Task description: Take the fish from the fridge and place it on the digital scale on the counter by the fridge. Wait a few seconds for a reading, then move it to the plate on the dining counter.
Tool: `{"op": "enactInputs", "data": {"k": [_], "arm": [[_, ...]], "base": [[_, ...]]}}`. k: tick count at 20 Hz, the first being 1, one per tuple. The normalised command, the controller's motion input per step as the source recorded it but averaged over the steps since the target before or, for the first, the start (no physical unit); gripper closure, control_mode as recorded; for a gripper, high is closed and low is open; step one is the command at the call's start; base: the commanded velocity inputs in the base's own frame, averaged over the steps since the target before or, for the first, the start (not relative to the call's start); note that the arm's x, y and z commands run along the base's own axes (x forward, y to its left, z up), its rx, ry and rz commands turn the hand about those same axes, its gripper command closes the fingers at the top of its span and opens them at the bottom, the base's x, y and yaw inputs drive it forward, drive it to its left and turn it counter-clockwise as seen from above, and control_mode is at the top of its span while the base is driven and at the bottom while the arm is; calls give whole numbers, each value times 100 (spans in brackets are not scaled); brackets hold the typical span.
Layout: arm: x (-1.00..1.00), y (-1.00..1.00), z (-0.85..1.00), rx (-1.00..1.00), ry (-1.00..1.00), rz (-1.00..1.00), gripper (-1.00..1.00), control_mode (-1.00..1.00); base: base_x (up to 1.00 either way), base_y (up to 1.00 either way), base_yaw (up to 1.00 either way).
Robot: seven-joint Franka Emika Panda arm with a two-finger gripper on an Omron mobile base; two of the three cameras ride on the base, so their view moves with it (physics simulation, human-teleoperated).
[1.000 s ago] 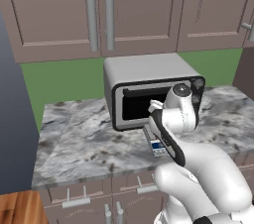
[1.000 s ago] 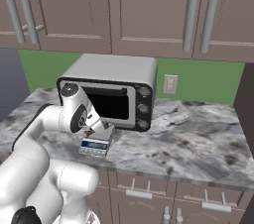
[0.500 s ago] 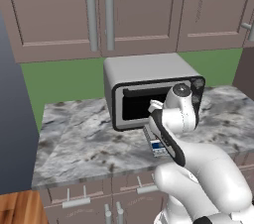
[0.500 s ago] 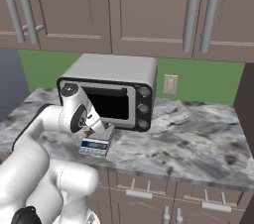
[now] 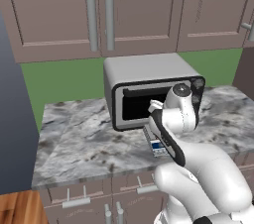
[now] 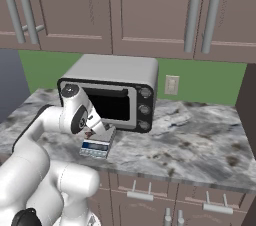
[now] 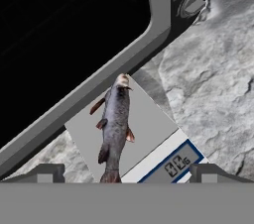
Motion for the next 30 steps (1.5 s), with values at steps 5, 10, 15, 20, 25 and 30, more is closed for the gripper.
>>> {"op": "enactInputs", "data": {"k": [5, 10, 15, 20, 25, 30], "arm": [[1, 0, -9, 0, 0, 0, -100, -100], [17, 0, -27, 0, 1, 0, -100, -100], [29, 0, -27, -1, 3, 0, -100, -100], [48, 1, -16, 0, 10, 0, -100, -100], [41, 5, -23, -1, 11, 0, -100, -100], [16, 8, -31, -3, 8, 0, -100, -100]], "base": [[0, 0, 0], [0, 0, 0], [0, 0, 0], [0, 0, 0], [0, 0, 0], [0, 0, 0]]}}
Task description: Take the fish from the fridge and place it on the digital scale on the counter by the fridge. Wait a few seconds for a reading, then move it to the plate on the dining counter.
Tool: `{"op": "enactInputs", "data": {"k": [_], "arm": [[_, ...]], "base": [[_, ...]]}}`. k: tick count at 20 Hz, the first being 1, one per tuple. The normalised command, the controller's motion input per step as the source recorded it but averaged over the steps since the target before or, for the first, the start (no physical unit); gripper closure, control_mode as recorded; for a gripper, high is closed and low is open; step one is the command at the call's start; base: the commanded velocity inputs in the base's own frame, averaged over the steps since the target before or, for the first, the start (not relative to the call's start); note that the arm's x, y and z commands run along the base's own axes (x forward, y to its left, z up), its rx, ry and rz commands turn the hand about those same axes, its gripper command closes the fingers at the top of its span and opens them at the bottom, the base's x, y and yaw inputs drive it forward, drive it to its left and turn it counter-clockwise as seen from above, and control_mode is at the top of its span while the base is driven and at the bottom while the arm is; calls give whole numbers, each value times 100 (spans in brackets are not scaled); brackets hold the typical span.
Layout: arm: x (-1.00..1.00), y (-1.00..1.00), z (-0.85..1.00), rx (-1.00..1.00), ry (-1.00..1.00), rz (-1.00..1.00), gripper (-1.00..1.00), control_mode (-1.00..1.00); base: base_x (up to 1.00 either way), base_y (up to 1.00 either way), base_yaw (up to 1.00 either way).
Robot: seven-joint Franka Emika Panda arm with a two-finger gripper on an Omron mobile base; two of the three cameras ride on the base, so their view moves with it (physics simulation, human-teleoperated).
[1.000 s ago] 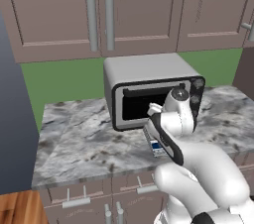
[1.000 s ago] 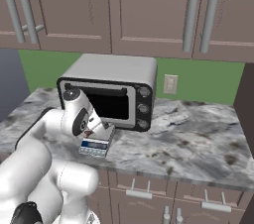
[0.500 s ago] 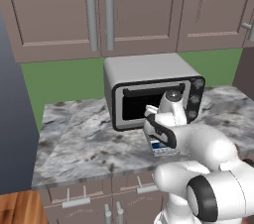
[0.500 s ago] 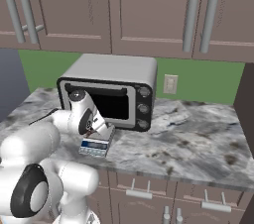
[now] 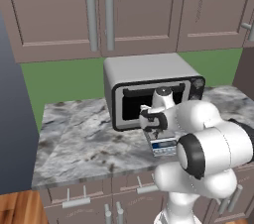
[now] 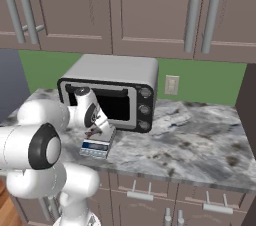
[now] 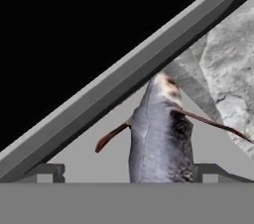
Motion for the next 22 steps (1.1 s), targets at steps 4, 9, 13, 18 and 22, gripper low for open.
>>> {"op": "enactInputs", "data": {"k": [4, 9, 13, 18, 22], "arm": [[0, 3, -44, -6, 6, 0, -100, -100], [0, 0, -47, -6, 4, -2, -100, -100], [-12, 0, -54, -5, 0, -3, 100, -100], [-23, 0, -51, -1, 0, -4, 100, -100], [-14, 0, -23, 0, 4, -3, 100, -100]], "base": [[0, 0, 0], [0, 0, 0], [0, 0, 0], [0, 0, 0], [0, 0, 0]]}}
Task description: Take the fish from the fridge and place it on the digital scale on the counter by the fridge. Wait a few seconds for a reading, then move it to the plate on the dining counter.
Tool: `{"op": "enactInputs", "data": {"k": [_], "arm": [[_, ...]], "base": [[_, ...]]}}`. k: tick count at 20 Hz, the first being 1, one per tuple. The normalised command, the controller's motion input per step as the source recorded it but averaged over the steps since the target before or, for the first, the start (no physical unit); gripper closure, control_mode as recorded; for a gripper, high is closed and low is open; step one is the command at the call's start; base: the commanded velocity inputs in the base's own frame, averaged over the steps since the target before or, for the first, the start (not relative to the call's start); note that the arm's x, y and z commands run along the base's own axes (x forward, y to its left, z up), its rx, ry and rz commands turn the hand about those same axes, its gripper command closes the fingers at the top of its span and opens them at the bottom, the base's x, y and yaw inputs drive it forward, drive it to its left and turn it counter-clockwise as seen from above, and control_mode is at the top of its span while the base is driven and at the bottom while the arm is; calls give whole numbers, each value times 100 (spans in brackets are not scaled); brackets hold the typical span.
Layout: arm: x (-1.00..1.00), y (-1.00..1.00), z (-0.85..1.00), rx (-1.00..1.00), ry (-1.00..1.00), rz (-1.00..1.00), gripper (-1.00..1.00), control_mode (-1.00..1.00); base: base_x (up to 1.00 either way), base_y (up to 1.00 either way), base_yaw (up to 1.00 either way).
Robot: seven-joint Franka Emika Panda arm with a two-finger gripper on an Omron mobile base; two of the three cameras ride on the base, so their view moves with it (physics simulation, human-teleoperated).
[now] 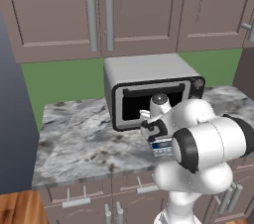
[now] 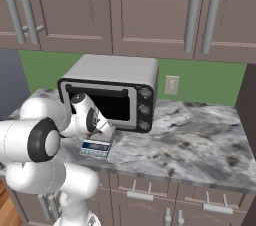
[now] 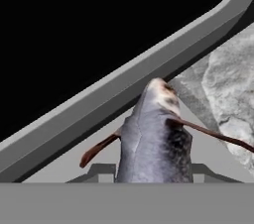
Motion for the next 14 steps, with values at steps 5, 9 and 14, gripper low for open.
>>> {"op": "enactInputs", "data": {"k": [5, 9, 14], "arm": [[-29, 0, 21, 0, 0, 0, 100, -100], [-81, -1, 96, 5, -18, 0, 100, -100], [-89, -8, 100, 9, -11, 4, 100, -100]], "base": [[0, 0, 0], [0, 0, 0], [0, 0, 0]]}}
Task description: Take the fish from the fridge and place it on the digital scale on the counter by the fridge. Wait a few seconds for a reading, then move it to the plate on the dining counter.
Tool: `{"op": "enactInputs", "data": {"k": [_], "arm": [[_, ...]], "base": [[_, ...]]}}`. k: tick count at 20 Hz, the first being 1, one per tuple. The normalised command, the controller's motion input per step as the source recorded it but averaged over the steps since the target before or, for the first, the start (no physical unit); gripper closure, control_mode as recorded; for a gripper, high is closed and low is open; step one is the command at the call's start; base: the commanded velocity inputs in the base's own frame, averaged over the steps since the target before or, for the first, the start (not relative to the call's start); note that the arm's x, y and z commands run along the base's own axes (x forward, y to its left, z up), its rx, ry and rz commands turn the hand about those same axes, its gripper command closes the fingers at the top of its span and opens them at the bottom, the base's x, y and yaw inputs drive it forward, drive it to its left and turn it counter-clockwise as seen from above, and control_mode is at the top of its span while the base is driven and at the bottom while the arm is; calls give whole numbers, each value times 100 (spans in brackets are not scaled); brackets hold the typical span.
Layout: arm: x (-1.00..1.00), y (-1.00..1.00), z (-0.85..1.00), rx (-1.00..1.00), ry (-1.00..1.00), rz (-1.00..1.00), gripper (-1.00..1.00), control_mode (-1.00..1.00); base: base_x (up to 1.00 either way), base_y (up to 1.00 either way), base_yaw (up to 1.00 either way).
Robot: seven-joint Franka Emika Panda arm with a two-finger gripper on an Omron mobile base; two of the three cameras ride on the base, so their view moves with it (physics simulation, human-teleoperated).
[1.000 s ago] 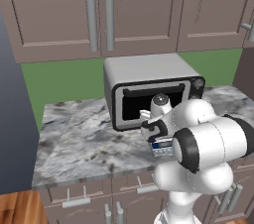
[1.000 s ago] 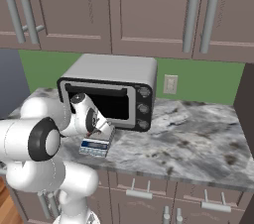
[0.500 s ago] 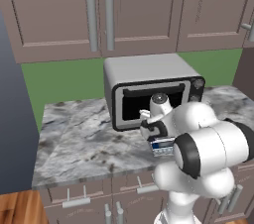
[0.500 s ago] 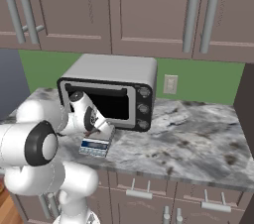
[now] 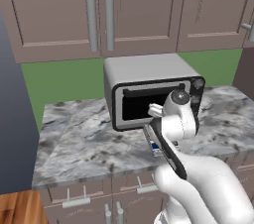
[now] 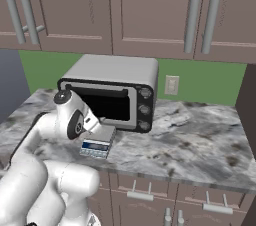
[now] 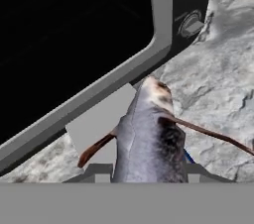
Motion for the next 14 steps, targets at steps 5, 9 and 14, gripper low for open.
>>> {"op": "enactInputs", "data": {"k": [5, 9, 14], "arm": [[-76, -3, 100, 2, 5, 3, 100, -100], [-55, 0, 100, 0, 25, 0, 100, -100], [-35, 0, 86, 0, 24, 0, 100, -100]], "base": [[0, 0, 0], [0, 0, 0], [0, 0, 0]]}}
